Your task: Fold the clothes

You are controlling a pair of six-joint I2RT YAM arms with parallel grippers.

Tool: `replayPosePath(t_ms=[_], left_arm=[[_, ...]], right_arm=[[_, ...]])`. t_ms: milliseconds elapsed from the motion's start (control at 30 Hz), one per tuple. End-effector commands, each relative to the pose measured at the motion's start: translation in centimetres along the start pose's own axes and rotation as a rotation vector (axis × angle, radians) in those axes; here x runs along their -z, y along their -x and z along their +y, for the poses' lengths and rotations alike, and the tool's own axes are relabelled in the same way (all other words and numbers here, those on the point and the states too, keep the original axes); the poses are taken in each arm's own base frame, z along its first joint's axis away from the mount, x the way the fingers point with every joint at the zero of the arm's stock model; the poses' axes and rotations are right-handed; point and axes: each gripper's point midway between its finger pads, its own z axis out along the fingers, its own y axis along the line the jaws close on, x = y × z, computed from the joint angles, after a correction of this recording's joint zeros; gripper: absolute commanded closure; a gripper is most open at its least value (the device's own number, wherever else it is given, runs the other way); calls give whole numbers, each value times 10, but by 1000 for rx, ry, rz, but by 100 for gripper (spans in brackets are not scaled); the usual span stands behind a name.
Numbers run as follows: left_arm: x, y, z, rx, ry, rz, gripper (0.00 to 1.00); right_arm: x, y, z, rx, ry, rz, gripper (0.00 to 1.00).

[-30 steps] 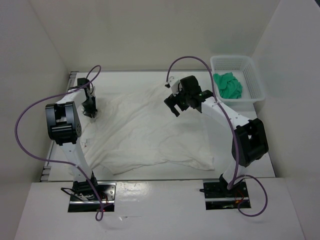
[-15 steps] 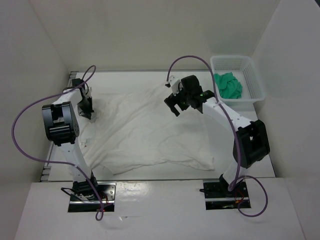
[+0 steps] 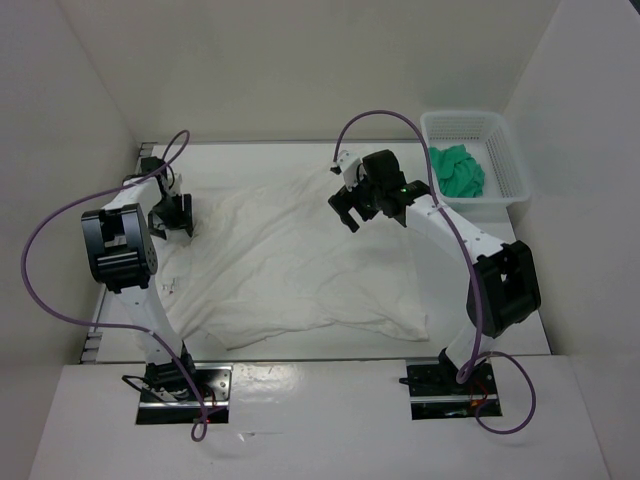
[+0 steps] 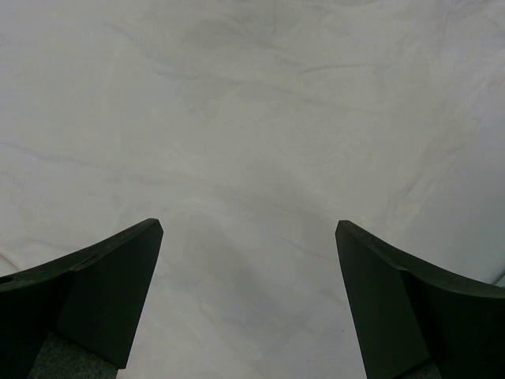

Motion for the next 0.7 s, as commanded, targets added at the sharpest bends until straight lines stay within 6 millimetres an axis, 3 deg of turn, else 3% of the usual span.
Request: replayPosePath(t_ms=[0,333,667], left_arm=[[11,8,-5,-4,-28,-21,24],[10,0,-16,-44,-28,-10,36],[-8,-11,-27,-84,-29,36,72]], right_arm=[[16,22,-6,15,-25,-90,1],[12,16,-5,13,-19,-72,1],[12,16,-5,13,-19,-72,1]])
